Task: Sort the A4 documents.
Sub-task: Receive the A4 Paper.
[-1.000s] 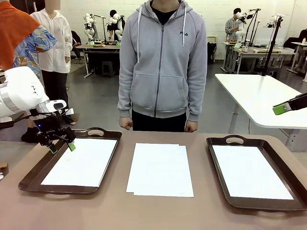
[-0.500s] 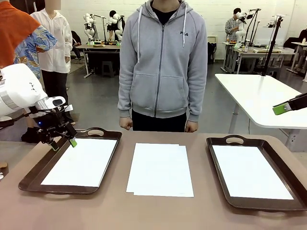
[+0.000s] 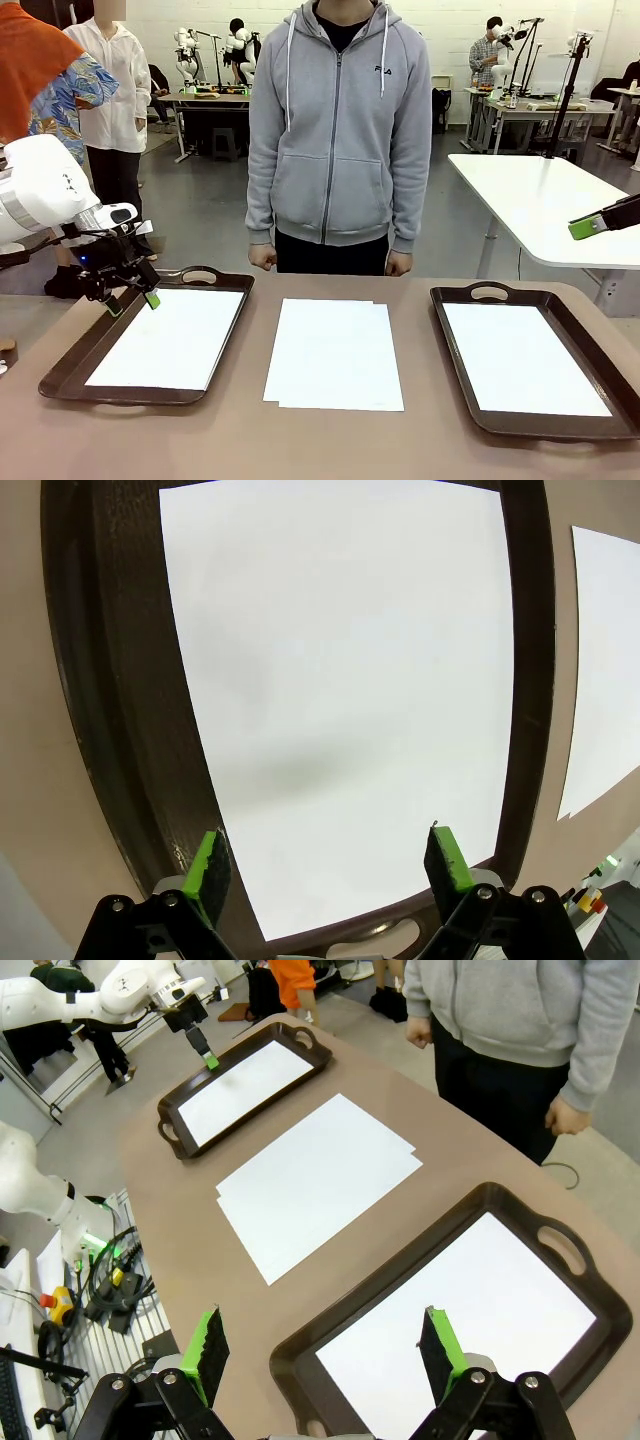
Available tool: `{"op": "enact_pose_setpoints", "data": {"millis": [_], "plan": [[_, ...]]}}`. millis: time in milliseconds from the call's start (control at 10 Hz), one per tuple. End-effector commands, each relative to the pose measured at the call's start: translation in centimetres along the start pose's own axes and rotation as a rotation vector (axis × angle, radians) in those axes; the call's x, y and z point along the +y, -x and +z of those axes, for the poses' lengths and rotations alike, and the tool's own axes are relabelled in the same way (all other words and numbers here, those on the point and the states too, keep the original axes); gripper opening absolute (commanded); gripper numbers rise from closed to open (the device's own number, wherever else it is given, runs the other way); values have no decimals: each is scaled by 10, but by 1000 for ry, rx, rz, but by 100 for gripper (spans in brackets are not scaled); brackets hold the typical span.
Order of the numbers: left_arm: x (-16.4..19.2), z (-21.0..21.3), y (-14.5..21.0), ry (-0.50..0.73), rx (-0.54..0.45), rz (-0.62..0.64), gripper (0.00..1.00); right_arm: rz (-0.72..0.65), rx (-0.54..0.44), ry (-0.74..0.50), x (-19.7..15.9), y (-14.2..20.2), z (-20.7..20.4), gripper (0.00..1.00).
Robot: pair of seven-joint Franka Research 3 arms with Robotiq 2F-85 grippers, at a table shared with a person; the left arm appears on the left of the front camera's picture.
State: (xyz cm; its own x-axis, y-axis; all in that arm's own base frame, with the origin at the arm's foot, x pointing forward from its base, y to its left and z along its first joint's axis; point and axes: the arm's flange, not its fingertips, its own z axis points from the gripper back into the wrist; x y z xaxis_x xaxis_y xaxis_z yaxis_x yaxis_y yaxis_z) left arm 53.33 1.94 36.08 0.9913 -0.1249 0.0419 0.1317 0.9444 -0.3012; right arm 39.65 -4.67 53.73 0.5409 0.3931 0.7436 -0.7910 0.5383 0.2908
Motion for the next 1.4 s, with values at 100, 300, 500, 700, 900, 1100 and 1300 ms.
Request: {"op": "enact_pose_setpoints", "data": {"millis": [100,300,500,700,900,1100,1300], "plan": [[1,1,1,-15,7,-13,100,-1,-3,-1,1,0,-1,100],[1,1,1,-15,7,-13,100,-1,-3,-1,1,0,-1,100],[1,1,1,-15,7,-13,100,-1,-3,-1,1,0,-1,100],[4,25,14,-96,-48,30,100,-1,-3,-1,1,0,-1,100],[4,70,52,-186,-176,52,100,-1,-3,-1,1,0,-1,100],[-11,105,80,-232,-315,-21,100,-1,-3,-1,1,0,-1,100],[-33,133,103,-199,-486,-114,100,-1,-3,-1,1,0,-1,100]]}}
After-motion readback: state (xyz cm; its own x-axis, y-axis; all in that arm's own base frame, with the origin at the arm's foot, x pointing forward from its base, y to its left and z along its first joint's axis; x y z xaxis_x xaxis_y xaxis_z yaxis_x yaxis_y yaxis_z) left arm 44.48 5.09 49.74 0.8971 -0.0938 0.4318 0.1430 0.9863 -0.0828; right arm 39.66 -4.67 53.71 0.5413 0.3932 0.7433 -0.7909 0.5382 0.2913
